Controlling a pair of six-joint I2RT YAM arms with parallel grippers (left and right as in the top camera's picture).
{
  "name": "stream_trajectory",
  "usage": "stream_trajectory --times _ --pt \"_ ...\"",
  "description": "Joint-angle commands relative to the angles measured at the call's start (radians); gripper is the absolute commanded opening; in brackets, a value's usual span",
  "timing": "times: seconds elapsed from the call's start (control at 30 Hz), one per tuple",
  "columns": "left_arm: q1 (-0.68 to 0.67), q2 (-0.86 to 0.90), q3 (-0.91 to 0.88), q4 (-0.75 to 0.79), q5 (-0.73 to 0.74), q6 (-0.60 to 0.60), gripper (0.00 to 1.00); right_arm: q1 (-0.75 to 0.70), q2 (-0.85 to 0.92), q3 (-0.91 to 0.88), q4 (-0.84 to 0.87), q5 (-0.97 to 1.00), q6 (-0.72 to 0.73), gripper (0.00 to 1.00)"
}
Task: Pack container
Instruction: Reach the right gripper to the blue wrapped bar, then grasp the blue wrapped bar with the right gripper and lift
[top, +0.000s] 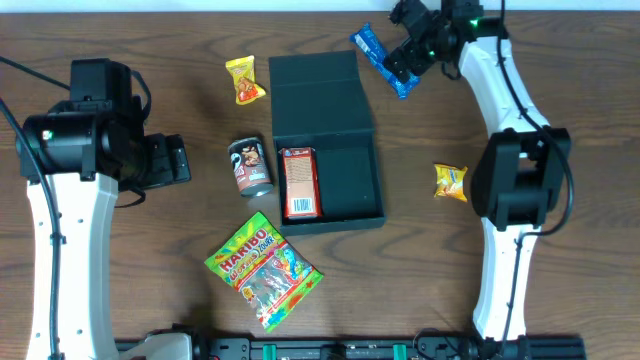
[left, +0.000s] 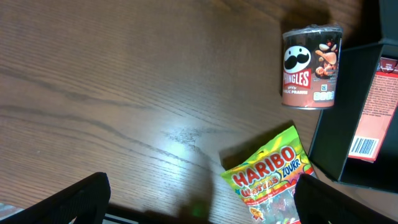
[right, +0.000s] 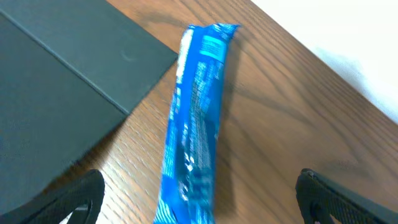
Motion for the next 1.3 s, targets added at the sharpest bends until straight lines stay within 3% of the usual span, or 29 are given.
stream_trajectory --times 0.0,0.37,0.63,0.97,1.2,1.27 --pt "0.005 0.000 0.001 -0.002 -0.006 -0.015 0.95 0.005 0.064 0.016 0.011 -0.083 0.013 0.99" --pt "0.005 0.000 0.001 -0.002 -0.006 -0.015 0.95 0.005 0.124 0.016 0.058 -0.122 0.032 0.98" --pt "0.005 0.000 0.001 -0.002 -0.006 -0.015 0.95 0.005 0.164 0.015 0.067 -0.121 0.036 0.89" --pt "0.005 0.000 0.001 -0.002 -0.006 -0.015 0.95 0.005 0.168 0.011 0.073 -0.029 0.048 0.87" --pt "0.005 0.000 0.001 -0.002 -0.006 -0.015 0.95 0.005 0.168 0.011 0.084 -0.017 0.092 0.74" --pt "0.005 0.000 0.001 -0.002 -0.006 -0.015 0.95 0.005 0.168 0.011 0.083 -0.017 0.093 0.65"
